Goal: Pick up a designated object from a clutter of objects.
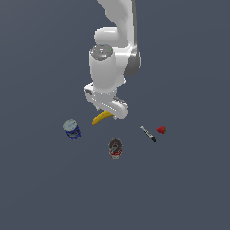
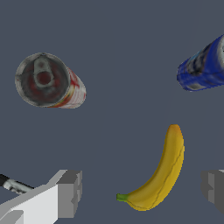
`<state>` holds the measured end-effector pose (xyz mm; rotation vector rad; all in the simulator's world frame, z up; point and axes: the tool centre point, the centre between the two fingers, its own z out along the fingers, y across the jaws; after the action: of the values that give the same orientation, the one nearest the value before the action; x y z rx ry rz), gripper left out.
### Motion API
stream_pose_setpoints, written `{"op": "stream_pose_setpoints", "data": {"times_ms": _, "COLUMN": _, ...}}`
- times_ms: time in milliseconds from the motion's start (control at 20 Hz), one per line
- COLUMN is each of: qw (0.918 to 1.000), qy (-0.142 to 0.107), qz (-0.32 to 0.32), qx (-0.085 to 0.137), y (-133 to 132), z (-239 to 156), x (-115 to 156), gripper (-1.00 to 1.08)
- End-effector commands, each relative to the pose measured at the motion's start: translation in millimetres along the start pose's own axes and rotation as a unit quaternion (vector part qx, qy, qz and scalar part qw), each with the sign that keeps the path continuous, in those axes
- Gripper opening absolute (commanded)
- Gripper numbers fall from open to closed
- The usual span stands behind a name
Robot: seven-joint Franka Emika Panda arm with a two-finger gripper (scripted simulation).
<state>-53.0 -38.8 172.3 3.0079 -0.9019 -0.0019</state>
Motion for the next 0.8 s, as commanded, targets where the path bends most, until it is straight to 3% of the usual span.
{"op": "stream_pose_setpoints", "data": {"times_ms": 0, "qw": 0.9992, "qy": 0.0, "qz": 0.039, "qx": 0.001, "y": 8, "z": 15, "x": -7, "gripper": 1.0}}
{"op": "stream_pose_setpoints", "data": {"times_ms": 300, "qw": 0.9914, "qy": -0.001, "qz": 0.131, "qx": 0.003, "y": 27, "z": 48, "x": -26, "gripper": 1.0}}
{"op": "stream_pose_setpoints", "data": {"times_ms": 750, "qw": 0.9682, "qy": -0.001, "qz": 0.25, "qx": 0.002, "y": 56, "z": 86, "x": -55, "gripper": 1.0}}
